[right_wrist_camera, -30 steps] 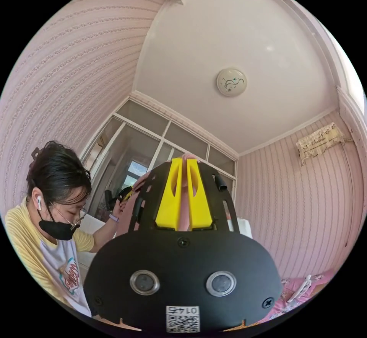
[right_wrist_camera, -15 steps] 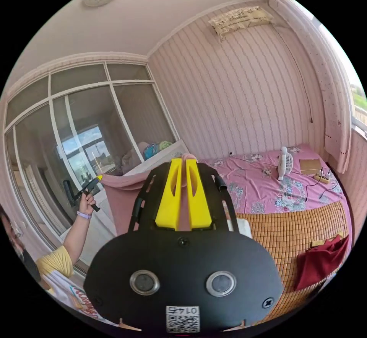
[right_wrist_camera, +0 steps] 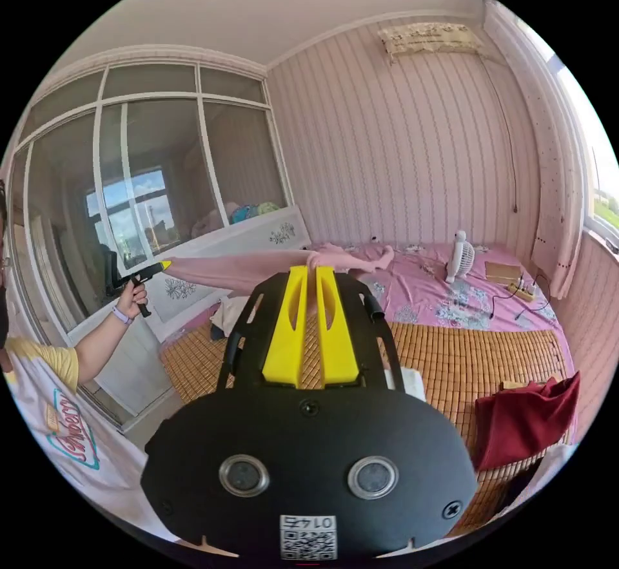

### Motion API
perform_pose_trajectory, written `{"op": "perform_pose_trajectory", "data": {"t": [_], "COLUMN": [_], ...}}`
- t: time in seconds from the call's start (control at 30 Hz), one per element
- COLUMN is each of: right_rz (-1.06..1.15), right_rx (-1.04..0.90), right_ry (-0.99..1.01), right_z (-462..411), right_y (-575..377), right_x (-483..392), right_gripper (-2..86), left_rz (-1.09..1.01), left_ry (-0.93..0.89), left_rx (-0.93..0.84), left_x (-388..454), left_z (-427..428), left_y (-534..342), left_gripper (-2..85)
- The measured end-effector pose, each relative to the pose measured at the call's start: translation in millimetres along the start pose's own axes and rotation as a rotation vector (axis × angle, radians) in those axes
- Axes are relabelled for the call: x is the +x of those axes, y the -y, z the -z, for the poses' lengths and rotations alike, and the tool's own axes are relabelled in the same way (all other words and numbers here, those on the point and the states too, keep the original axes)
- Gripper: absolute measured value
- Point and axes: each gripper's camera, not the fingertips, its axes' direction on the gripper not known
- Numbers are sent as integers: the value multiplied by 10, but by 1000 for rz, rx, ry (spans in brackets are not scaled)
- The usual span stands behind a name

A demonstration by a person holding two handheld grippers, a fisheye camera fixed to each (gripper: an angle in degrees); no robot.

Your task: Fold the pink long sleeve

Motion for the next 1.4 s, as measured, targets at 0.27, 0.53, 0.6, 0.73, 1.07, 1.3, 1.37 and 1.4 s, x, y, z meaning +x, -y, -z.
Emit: {"op": "perform_pose_trajectory", "data": {"t": [0.27, 0.53, 0.6, 0.73, 1.07, 1.3, 1.37, 1.4], "right_rz": [-518, -514, -532, -577, -646, -589, -601, -601], "right_rx": [-687, -971, -970, -954, -1001, -1041, -1052, -1056], "right_ry": [-12, -179, -209, -217, -166, -142, -132, -124], "right_z": [-1670, -2253, -2333, -2554, -3049, -3234, -3257, -3264], "right_y": [-2601, -2884, -2854, -2752, -2719, -2601, -2617, -2623], "right_x": [554, 464, 486, 477, 505, 547, 601, 606], "right_gripper": [18, 71, 89, 103, 67, 46, 44, 44], "left_rz": [506, 475, 519, 519, 494, 429, 351, 313], "left_ry": [-29, 43, 14, 27, 65, 101, 131, 149], "left_rx": [-665, -841, -825, -821, -817, -881, -892, -893], "left_x": [-1013, -1255, -1367, -1495, -1627, -1725, -1653, -1613], "left_z": [-1699, -2158, -2234, -2356, -2790, -3018, -3024, -3009], "left_y": [-1894, -2074, -2061, -2006, -2017, -2041, -2009, -1999], "left_gripper": [5, 37, 44, 56, 73, 20, 5, 0]}}
